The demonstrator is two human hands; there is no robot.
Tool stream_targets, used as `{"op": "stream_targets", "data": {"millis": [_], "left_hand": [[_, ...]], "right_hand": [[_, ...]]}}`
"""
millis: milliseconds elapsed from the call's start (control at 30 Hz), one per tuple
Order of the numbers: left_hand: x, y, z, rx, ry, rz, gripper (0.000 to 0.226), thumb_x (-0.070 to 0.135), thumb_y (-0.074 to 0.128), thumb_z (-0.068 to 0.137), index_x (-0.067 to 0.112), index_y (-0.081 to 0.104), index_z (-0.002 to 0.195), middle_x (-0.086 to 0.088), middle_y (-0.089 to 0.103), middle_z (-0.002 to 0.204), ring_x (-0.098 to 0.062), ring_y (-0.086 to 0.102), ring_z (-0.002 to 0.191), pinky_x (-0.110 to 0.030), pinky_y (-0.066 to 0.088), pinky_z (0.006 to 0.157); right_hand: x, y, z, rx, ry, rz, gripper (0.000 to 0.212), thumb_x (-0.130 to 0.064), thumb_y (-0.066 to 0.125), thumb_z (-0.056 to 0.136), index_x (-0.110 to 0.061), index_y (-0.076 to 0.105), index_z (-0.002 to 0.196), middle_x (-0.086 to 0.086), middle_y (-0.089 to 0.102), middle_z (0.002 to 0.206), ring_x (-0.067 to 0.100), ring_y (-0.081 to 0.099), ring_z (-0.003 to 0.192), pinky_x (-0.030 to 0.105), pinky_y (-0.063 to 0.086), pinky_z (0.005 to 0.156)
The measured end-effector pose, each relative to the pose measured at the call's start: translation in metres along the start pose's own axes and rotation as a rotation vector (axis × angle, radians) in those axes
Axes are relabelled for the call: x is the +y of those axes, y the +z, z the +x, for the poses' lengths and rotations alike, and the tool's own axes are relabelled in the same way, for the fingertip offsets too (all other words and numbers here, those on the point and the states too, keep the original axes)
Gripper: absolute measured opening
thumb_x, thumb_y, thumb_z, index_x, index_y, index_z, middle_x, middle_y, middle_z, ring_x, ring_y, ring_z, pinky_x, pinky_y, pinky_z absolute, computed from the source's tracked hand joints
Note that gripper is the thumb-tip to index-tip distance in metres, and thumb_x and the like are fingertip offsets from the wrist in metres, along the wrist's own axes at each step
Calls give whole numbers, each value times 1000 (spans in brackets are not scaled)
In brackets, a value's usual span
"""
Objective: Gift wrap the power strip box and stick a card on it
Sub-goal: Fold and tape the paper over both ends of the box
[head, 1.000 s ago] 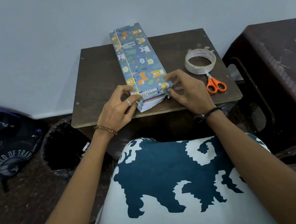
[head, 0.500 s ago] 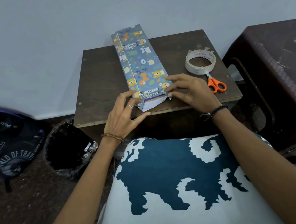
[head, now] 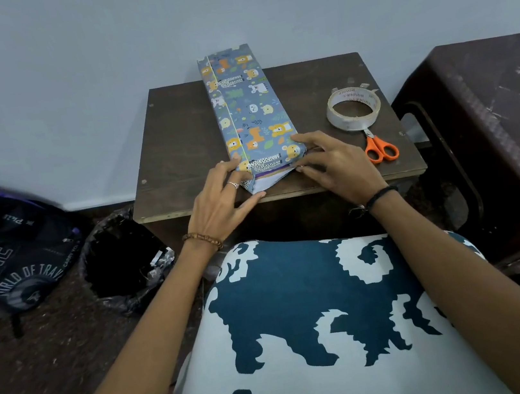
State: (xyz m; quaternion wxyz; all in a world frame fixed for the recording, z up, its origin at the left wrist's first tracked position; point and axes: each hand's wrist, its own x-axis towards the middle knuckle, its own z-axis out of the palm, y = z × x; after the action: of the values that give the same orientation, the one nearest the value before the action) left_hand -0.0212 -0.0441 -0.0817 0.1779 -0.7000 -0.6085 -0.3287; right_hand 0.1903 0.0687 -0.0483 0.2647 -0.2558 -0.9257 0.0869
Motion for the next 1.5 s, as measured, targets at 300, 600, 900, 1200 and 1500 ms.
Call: {"op": "stream_targets", "data": {"millis": [300, 600, 900, 1200, 1500], "left_hand": [[5, 7, 9, 106, 82, 208, 18, 22, 57, 89, 6, 62, 82, -12, 65, 93, -21, 59, 85, -25, 50, 76], [8, 7, 14, 114, 122, 251, 13, 14, 58, 88, 4, 62, 81, -12, 66, 89, -22, 60, 77, -25, 48, 69], [10, 2, 17, 103, 120, 306, 16, 17, 58, 89, 5, 62, 79, -10, 65, 84, -21, 56, 72, -27, 42, 73], [15, -9, 28, -4, 97, 295, 32, 36, 61, 83, 13, 50, 102, -10, 63, 106, -21, 48, 103, -41, 35, 101], [42, 13, 87, -537, -13, 301, 62, 48, 37, 91, 15, 32, 144, -3, 31, 151, -18, 27, 141, -40, 14, 116]], "right_hand": [[-4, 3, 2, 33, 56, 28, 15, -18, 56, 91, -9, 67, 90, 1, 57, 128, 20, 61, 103, 39, 55, 66], [-2, 1, 0, 23, 0, 15, 26, -23, 65, 85, -16, 59, 108, 2, 58, 127, 21, 60, 108, 36, 56, 64], [-7, 4, 8, 90, 138, 78, 38, -16, 63, 86, -18, 42, 117, 4, 66, 112, 24, 66, 97, 40, 55, 68], [-8, 1, 11, 79, 202, 164, 36, -11, 63, 86, -7, 46, 118, 2, 66, 116, 23, 64, 104, 37, 52, 75], [-4, -6, 12, 91, 329, 379, 42, -3, 64, 80, -13, 42, 115, 1, 70, 106, 16, 66, 94, 35, 51, 83]]}}
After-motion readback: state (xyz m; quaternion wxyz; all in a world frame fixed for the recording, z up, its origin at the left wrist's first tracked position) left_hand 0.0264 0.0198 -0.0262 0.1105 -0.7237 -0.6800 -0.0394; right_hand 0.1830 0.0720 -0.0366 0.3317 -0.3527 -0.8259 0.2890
